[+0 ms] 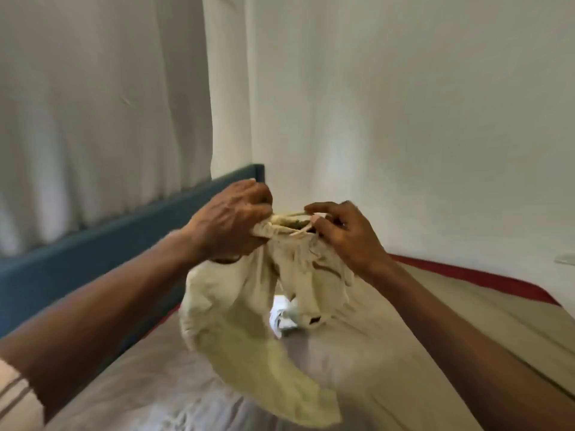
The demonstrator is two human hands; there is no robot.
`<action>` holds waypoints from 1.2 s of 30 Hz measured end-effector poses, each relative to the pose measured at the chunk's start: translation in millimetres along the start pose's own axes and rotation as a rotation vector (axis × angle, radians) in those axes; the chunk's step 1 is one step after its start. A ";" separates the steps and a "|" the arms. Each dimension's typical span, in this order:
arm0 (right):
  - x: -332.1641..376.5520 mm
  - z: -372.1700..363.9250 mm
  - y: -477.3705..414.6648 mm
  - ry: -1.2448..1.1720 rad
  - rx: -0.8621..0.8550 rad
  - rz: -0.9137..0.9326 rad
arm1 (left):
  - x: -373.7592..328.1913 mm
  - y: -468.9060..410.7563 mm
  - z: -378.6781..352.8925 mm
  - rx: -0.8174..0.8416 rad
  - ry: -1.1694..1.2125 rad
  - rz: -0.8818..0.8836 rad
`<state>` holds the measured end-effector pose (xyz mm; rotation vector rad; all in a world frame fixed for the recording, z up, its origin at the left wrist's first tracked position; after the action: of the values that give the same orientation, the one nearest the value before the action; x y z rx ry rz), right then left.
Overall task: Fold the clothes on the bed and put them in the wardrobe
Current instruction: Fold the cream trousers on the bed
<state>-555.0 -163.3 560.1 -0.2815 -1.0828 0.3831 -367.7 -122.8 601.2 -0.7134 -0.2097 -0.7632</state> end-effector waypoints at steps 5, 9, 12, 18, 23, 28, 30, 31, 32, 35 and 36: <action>13.0 65.8 40.0 0.500 -0.025 0.116 | -28.0 -70.2 80.7 -0.025 -0.054 0.090; 32.2 104.7 35.2 0.629 0.005 0.111 | -40.0 -91.5 104.2 0.076 -0.275 0.089; 51.6 129.2 34.1 0.816 -0.055 0.182 | -32.7 -85.0 122.5 0.120 -0.388 0.112; 72.7 131.8 38.8 0.888 -0.255 0.533 | -21.7 -52.0 130.2 0.144 -0.221 0.170; 71.4 112.1 33.3 0.971 -0.135 0.612 | -33.5 -15.0 105.8 0.183 0.152 0.200; 54.3 85.6 28.9 1.030 0.132 0.348 | -23.8 14.6 106.1 0.000 -0.047 0.281; 45.2 78.0 28.6 0.956 0.165 0.231 | -44.3 27.0 95.3 0.018 0.175 0.283; 42.0 74.2 27.4 0.917 0.183 0.184 | -62.0 33.6 82.3 0.135 0.347 0.274; 38.7 71.0 25.5 0.880 0.199 0.140 | -83.3 41.3 66.0 0.299 0.512 0.265; 37.6 62.4 21.1 0.811 0.249 0.064 | -116.2 63.5 30.7 0.395 0.583 0.276; 39.4 60.6 18.6 0.790 0.253 0.051 | -115.2 66.5 21.9 0.319 0.503 0.291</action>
<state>-596.1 -127.2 611.0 -0.2046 -0.2485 0.4000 -402.3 -10.5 535.1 -0.2262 0.2240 -0.5900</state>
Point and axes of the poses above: each hand's wrist, its own y-axis away from the middle knuckle, its own z-axis out of the back of the hand, x = y × z, the point moved 7 cm from there along -y, towards the middle knuckle, and after that the axes turned 6 degrees about -z, right-handed, at the moved point
